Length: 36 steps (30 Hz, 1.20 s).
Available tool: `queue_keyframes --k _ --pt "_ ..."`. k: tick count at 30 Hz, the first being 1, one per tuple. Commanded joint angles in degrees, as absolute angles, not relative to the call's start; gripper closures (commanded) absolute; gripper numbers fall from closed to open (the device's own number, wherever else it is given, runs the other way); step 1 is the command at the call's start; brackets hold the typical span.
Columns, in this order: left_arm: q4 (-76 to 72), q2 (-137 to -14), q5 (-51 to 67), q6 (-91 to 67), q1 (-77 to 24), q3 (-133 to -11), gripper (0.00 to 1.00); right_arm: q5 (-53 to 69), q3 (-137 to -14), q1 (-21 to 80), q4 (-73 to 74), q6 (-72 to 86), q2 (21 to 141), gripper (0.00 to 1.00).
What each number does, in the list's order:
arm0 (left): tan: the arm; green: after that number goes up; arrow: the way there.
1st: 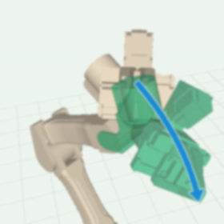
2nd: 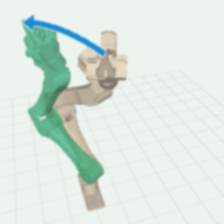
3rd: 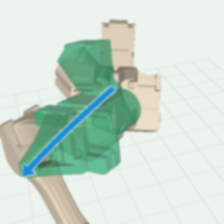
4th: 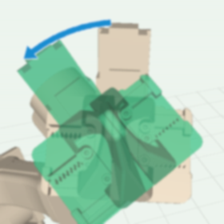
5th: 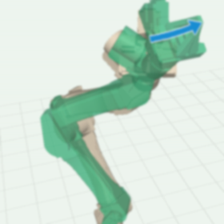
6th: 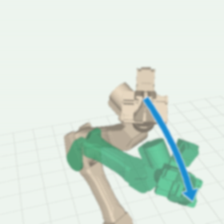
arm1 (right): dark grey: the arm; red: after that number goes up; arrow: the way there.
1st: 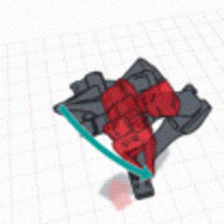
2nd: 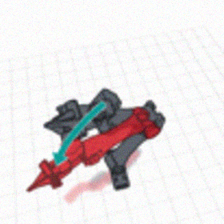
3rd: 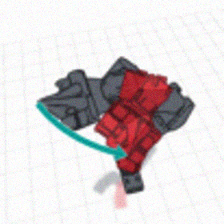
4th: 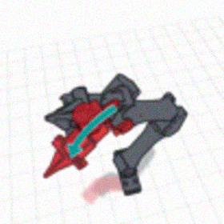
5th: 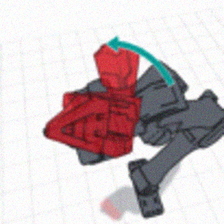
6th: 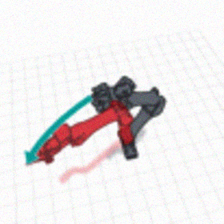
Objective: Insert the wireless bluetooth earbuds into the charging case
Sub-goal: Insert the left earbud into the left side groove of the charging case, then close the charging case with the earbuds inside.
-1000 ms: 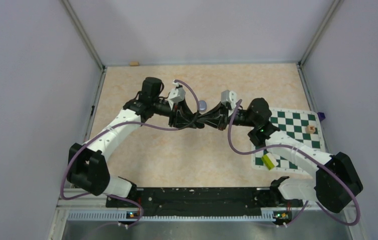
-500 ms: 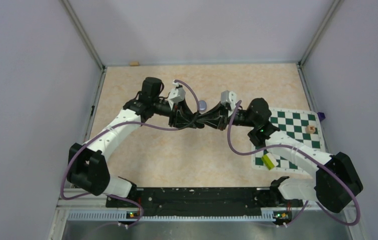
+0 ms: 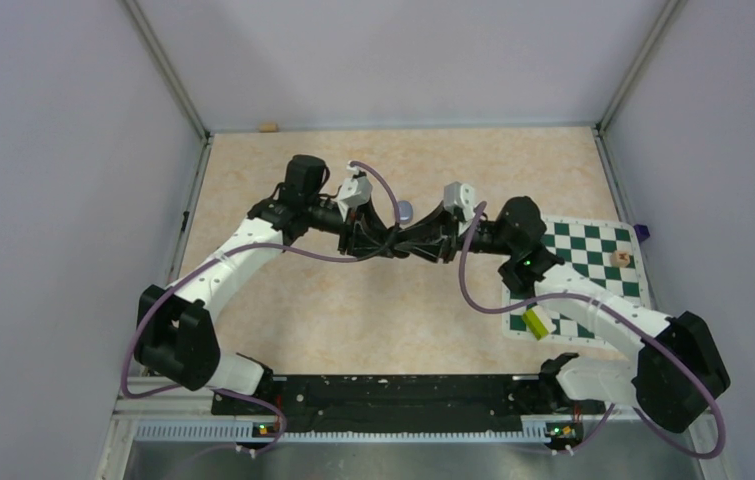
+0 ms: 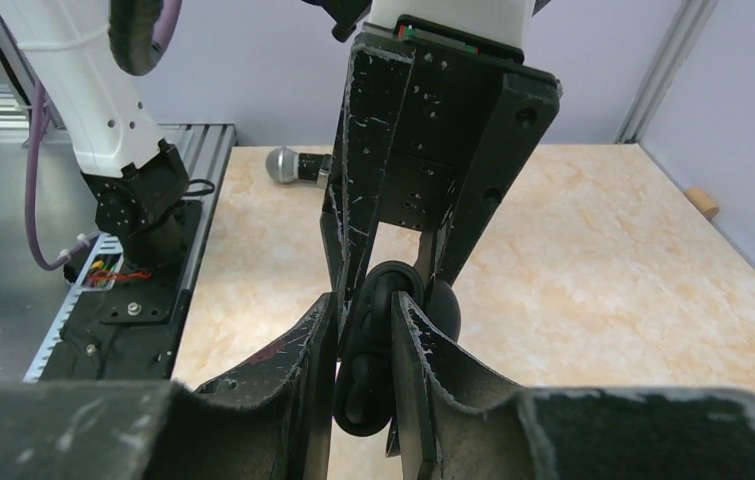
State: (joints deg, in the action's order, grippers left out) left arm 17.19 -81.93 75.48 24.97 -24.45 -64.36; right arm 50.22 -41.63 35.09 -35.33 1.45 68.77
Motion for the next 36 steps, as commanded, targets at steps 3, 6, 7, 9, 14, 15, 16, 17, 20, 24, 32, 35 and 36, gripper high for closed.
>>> queue_keyframes --k 3,6,7,9,14,15,16,17,20,24,32,35,36 --pt "16.91 -81.6 77.57 25.93 -24.86 -64.55 1.0 52.21 -44.36 32.87 -36.63 2.61 64.47 0.74" --pt "17.02 -81.64 77.47 25.99 -24.87 -64.59 1.0 54.01 -44.47 32.04 -37.22 3.41 63.54 0.72" --pt "17.05 -81.61 77.45 26.09 -24.87 -64.6 1.0 54.65 -44.37 31.83 -37.64 3.73 63.31 0.71" --pt "17.06 -81.65 77.58 26.06 -24.87 -64.57 1.0 55.35 -43.94 31.74 -38.3 3.77 63.17 0.68" --pt "17.18 -81.38 77.56 26.1 -24.9 -64.61 1.0 51.03 -43.53 31.75 -35.5 -0.63 63.47 0.51" --pt "17.22 -81.39 77.6 26.18 -24.9 -64.66 1.0 49.81 -43.63 31.73 -34.58 -1.94 63.63 0.48" --pt "17.34 -81.39 77.44 26.28 -24.85 -64.65 1.0 48.53 -43.76 31.66 -34.01 -2.23 63.74 0.46" --pt "17.39 -81.39 77.37 26.39 -24.91 -64.73 1.0 47.68 -43.72 31.6 -33.84 -2.32 63.88 0.45" --pt "17.83 -81.34 77.43 27.03 -24.81 -64.75 1.0 44.48 -43.35 31.21 -34.09 -2.45 63.84 0.45" --pt "17.93 -81.41 77.51 27.0 -24.88 -64.72 1.0 37.93 -43.24 30.59 -32.75 -4.44 63.7 0.45" --pt "18.18 -81.43 77.6 27.21 -24.92 -64.8 1.0 34.14 -43.43 30.08 -29.92 -7.48 64.75 0.44" --pt "18.17 -81.3 77.51 27.23 -24.87 -64.83 1.0 36.58 -43.51 30.1 -29.6 -8.04 65.06 0.44" --pt "18.19 -81.25 77.58 27.28 -24.88 -64.8 1.0 37.33 -43.51 30.07 -29.54 -8.22 65.05 0.44"
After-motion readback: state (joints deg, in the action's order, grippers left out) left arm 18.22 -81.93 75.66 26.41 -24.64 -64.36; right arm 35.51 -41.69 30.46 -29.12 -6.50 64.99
